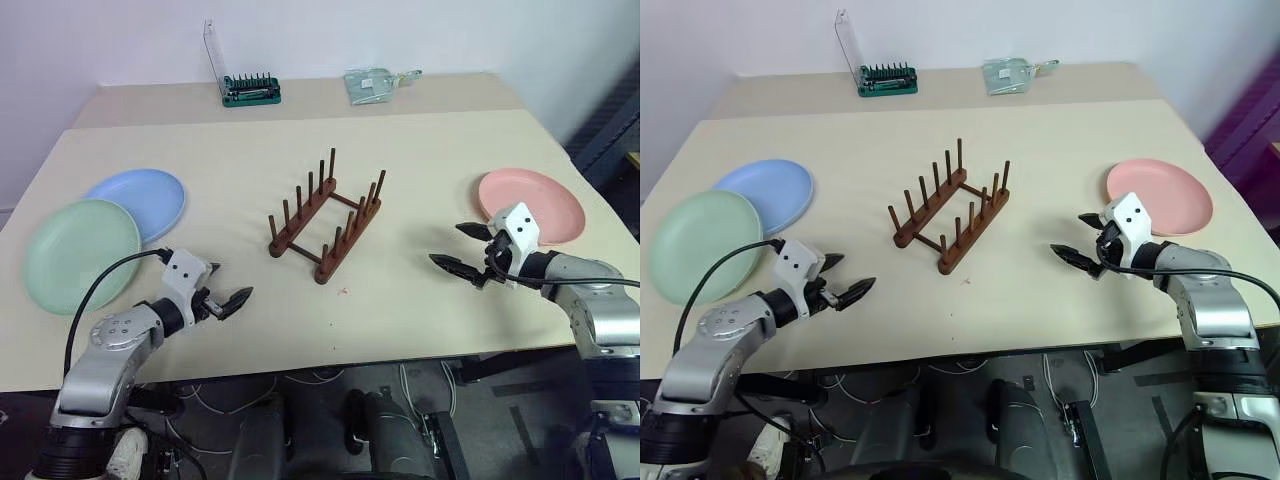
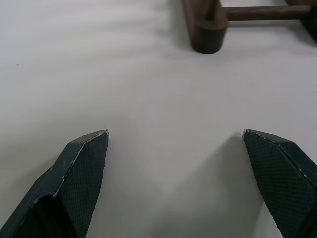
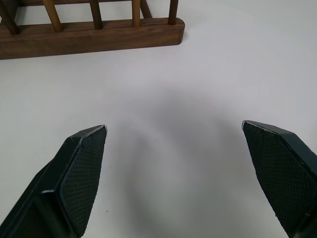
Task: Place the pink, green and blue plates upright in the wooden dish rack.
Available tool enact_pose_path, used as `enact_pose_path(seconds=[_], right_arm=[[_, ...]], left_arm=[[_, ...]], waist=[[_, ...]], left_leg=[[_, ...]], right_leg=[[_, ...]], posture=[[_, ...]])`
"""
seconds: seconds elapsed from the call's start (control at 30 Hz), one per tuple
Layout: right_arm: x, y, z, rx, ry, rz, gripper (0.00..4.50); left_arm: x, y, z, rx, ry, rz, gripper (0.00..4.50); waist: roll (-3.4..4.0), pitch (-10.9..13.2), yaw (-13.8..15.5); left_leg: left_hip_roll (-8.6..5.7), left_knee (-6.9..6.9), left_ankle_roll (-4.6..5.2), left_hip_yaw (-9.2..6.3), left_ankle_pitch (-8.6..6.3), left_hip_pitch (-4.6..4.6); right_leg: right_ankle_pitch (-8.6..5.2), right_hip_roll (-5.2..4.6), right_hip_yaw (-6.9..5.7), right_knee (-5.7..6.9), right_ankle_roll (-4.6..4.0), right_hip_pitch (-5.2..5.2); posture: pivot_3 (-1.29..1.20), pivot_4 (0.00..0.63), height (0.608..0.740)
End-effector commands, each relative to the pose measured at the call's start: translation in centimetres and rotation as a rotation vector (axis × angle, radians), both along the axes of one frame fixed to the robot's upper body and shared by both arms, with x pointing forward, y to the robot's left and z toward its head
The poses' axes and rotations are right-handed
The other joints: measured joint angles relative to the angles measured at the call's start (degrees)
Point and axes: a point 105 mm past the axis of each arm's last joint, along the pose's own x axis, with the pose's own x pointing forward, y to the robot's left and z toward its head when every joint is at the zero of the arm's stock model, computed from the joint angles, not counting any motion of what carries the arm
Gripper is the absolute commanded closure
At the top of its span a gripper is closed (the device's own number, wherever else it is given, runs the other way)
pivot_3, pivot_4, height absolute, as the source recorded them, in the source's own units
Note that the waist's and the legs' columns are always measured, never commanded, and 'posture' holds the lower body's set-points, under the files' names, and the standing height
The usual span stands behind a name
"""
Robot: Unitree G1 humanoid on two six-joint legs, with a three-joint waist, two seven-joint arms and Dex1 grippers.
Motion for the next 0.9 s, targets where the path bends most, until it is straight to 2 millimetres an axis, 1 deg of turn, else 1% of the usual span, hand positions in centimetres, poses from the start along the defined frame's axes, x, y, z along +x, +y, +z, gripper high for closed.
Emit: enact_pose_path(seconds=[0.03, 0.13, 0.27, 0.3, 0.4, 0.5, 0.57, 0.63, 0.73, 0.83, 0.9], right_arm=[[0.8, 0.6, 1.8, -0.007, -0.067, 0.025, 0.02], [1.0, 0.7, 1.9, -0.01, -0.072, 0.025, 0.02], [1.0, 0.9, 1.8, -0.008, -0.075, 0.03, 0.02], [0.9, 1.0, 1.8, -0.008, -0.074, 0.032, 0.02], [0.8, 1.1, 1.7, -0.009, -0.078, 0.031, 0.02], [0.6, 0.8, 1.7, -0.008, -0.081, 0.02, 0.02], [0.3, 0.4, 1.5, -0.007, -0.079, 0.009, 0.02], [0.1, 0.4, 1.3, -0.007, -0.079, 0.0, 0.02], [-0.1, 0.2, 1.1, -0.002, -0.078, -0.013, 0.02], [-0.3, 0.3, 1.0, -0.004, -0.079, -0.02, 0.02], [-0.3, 0.0, 1.3, 0.002, -0.084, -0.032, 0.02]], left_arm=[[0.1, -1.1, 1.0, 0.001, -0.049, -0.023, 0.05], [0.2, -1.6, 1.0, -0.001, -0.057, -0.029, 0.05], [0.1, -3.1, 1.3, -0.021, -0.066, -0.065, 0.05], [-0.1, -3.9, 1.2, -0.041, -0.051, -0.093, 0.05], [-1.1, -7.0, 0.7, -0.062, -0.017, -0.209, 0.05], [-1.2, -8.9, 0.3, -0.04, -0.009, -0.246, 0.05], [-1.1, -10.4, -0.4, -0.025, 0.014, -0.267, 0.05], [-1.2, -11.3, -1.2, 0.01, 0.028, -0.289, 0.05], [-0.6, -12.3, -2.2, 0.072, 0.018, -0.278, 0.05], [-0.3, -13.4, -2.3, 0.026, 0.02, -0.266, 0.05], [0.3, -14.4, -2.1, -0.001, -0.001, -0.247, 0.05]], waist=[[0.0, 0.0, 0.0], [0.0, 0.0, 0.0], [0.0, 0.0, 0.1], [0.0, 0.0, 0.1], [0.0, 0.0, 0.1], [0.0, 0.0, 0.1], [0.0, 0.0, 0.2], [0.0, 0.0, 0.2], [0.07, 0.0, 0.2], [0.09, -0.1, 0.3], [0.1, -0.1, 0.3]], left_leg=[[0.0, 0.0, 0.0, 0.0, 0.0, 0.0], [0.0, -0.01, 0.0, 0.0, 0.0, 0.0], [-0.01, -0.01, 0.01, 0.0, 0.0, 0.0], [-0.01, 0.0, 0.01, 0.0, 0.0, -0.01], [-0.02, 0.0, 0.01, 0.0, 0.0, 0.0], [-0.05, 0.0, 0.01, 0.01, 0.0, 0.0], [-0.08, 0.01, 0.01, -0.01, 0.01, 0.0], [-0.1, 0.02, 0.01, -0.02, 0.01, 0.03], [-0.11, 0.02, 0.01, -0.01, 0.01, 0.11], [-0.11, 0.02, 0.01, -0.04, 0.01, 0.22], [-0.09, 0.02, 0.01, -0.06, 0.0, 0.23]], right_leg=[[0.0, 0.0, 0.0, 0.0, 0.0, -0.01], [0.0, 0.02, 0.0, 0.0, 0.0, -0.01], [0.01, 0.01, 0.0, 0.0, 0.02, 0.01], [0.01, 0.01, 0.0, 0.0, 0.02, 0.01], [0.01, 0.01, 0.0, 0.0, 0.02, 0.02], [0.02, 0.01, 0.01, 0.0, 0.03, 0.02], [0.05, 0.05, 0.0, 0.01, 0.09, 0.04], [0.04, 0.04, 0.0, 0.01, 0.08, 0.08], [0.02, 0.03, 0.02, 0.0, 0.04, 0.15], [0.0, 0.02, 0.01, -0.03, 0.02, 0.29], [-0.01, -0.01, 0.02, -0.04, 0.02, 0.3]], posture=[[0.0, 0.15, 0.73], [0.0, 0.15, 0.73], [0.0, 0.15, 0.73], [0.0, 0.15, 0.73], [0.0, 0.15, 0.73], [0.0, 0.15, 0.73], [0.0, 0.15, 0.73], [0.0, 0.15, 0.73], [0.0, 0.15, 0.73], [0.0, 0.15, 0.73], [0.0, 0.15, 0.73]])
